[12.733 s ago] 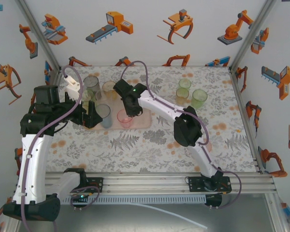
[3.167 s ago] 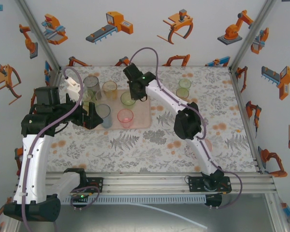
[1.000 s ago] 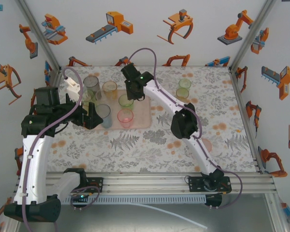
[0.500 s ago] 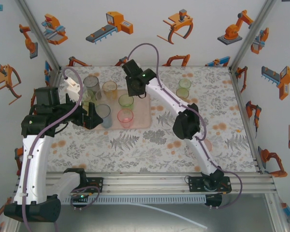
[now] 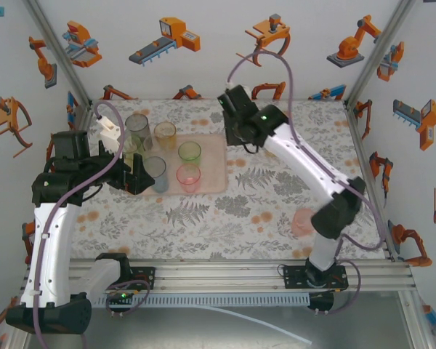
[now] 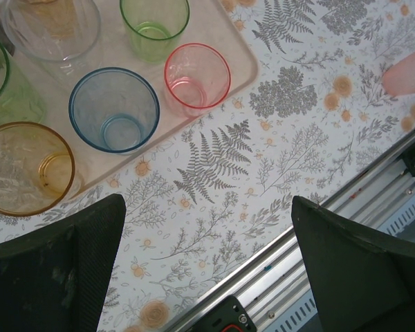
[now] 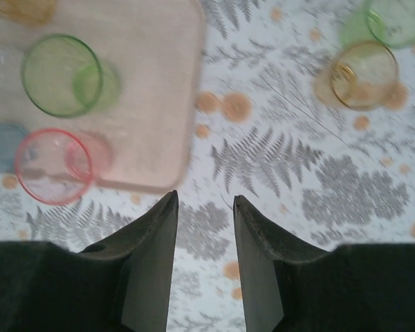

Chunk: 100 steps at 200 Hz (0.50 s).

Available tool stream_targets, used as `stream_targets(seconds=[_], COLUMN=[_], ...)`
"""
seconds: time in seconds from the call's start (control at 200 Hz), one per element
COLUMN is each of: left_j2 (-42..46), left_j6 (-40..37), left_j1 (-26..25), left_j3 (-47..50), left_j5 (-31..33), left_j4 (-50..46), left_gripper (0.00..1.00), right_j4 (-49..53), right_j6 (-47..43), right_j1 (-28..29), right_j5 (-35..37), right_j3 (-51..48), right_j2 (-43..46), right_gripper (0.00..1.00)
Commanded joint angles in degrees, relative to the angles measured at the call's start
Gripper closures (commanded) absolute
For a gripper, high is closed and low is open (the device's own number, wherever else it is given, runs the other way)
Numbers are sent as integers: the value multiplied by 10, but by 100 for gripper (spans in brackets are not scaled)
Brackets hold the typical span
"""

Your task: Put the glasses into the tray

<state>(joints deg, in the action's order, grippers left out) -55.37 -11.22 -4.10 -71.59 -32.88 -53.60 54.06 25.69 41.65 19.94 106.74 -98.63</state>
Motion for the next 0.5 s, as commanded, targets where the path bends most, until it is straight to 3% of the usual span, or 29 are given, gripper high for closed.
stream_targets(seconds=[0.0,0.25,0.496], left_j2=[-5,-7,-12], left_j6=[-1,-6,-15], left_j1=[-5,-18,-25], left_j3=[-17,-28,-28], left_j5=[-22,-46,-49], left_j4=[-3,-9,-19], left_gripper=[3,3,3], right_j4=[32,124,244], right_j6=[45,164,197], right_j1=[-12,-58,-128], right_j5=[51,67,27], right_j3=[-110,-315,-342], right_j2=[105,348,456], right_gripper=[61,55,57])
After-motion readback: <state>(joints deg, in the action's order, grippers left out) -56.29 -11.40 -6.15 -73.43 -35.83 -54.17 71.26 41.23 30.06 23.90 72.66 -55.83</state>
